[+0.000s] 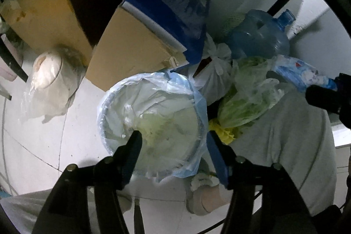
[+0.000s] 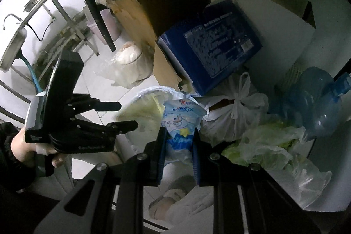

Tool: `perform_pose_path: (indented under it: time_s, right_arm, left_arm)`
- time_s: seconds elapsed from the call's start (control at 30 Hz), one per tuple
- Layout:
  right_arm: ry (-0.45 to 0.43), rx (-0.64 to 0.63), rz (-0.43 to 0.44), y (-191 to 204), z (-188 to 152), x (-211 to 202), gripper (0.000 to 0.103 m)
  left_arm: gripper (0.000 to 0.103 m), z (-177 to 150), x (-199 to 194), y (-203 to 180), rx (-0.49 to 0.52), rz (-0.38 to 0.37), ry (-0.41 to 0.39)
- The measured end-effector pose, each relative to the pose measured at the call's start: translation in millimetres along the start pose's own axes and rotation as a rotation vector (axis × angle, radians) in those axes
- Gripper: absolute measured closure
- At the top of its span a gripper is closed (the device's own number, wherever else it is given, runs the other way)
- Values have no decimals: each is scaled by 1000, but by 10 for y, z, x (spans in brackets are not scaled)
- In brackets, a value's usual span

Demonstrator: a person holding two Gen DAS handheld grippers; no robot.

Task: Collect trash
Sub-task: 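Open the left tool over the bin while the right tool opens to drop the wrapper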

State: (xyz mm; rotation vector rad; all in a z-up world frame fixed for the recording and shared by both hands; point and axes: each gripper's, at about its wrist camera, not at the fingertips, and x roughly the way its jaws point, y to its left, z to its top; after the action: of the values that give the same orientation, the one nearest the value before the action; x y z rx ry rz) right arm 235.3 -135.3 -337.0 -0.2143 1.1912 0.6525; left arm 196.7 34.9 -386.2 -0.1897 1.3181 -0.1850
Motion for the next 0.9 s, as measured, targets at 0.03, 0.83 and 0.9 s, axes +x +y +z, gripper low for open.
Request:
perform_pose_path:
  time_s: [0.03,0.83,0.9]
  right_arm:
    - [3,-2,2,13,15,20,84]
    - [99,-88,39,753,371,598,71]
    - [103,-83,38,785,398,628,64]
  left_arm:
    - [42,-7,-21,22,-6,-2,-4]
    - [42,-326,-689,859,-196,-4,-143]
    - [42,-331,-708,897,-207,-5,-151]
